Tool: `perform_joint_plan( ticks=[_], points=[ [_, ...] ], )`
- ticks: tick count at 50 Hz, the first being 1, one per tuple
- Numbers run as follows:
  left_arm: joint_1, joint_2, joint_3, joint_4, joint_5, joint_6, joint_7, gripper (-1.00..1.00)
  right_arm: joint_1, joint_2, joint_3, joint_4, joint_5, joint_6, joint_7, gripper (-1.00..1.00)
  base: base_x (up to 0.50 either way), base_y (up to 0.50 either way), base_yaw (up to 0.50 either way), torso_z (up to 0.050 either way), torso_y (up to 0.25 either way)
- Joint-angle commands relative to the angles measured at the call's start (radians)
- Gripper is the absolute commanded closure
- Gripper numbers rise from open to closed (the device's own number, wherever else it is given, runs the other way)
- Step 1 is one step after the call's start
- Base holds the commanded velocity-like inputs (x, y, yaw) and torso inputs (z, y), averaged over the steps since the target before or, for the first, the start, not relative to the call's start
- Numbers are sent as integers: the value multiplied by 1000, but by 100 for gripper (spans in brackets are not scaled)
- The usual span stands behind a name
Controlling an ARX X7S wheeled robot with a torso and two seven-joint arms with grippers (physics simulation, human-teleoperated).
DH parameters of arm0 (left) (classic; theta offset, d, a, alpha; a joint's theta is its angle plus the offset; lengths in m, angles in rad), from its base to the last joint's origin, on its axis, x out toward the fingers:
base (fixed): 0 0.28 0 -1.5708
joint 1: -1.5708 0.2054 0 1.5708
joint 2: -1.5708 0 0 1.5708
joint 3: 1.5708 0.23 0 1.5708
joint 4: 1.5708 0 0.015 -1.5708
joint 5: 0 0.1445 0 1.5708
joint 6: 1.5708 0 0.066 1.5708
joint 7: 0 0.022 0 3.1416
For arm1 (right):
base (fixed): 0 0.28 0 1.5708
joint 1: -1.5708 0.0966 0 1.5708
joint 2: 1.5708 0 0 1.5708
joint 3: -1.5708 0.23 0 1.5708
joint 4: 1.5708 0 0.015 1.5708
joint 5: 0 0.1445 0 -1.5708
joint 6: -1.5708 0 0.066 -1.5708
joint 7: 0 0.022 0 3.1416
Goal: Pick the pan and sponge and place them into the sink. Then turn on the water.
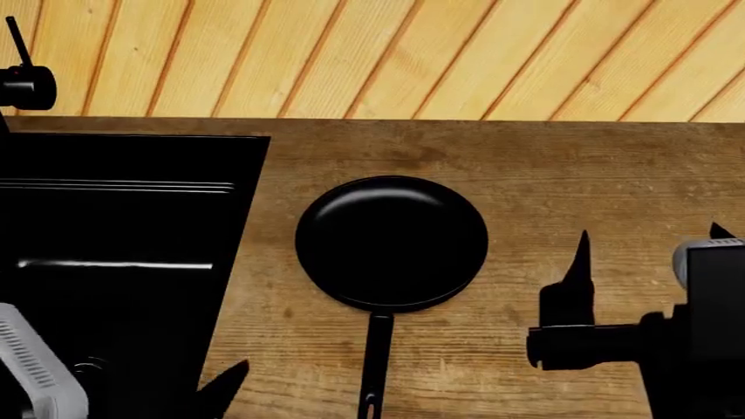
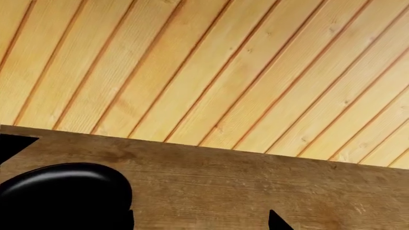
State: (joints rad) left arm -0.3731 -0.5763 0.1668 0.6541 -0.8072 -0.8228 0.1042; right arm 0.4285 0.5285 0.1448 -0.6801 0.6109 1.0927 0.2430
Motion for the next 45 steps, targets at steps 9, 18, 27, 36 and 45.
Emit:
perform_joint_plan(
  ticks=[9, 18, 27, 36, 45],
  points=[
    [-144, -68, 129, 95, -178, -150, 160, -100, 23, 9, -25, 6, 28, 58, 5, -100, 0, 0, 0, 0, 0],
    [-246, -50, 207, 94, -201, -230, 182, -100, 13, 14, -23, 4, 32, 51, 1, -100, 0, 0, 0, 0, 0],
    [-344, -45, 323, 21, -115, -279, 231, -100, -18, 10, -27, 18, 24, 23, -3, -100, 0, 0, 0, 0, 0],
    [-353, -32, 369, -17, -83, -266, 254, -100, -16, 11, -46, 29, 19, 21, -2, -100, 0, 0, 0, 0, 0],
    [-362, -28, 451, -73, 4, -219, 300, -100, -30, 4, -62, 41, 12, 3, -4, -100, 0, 0, 0, 0, 0]
  ],
)
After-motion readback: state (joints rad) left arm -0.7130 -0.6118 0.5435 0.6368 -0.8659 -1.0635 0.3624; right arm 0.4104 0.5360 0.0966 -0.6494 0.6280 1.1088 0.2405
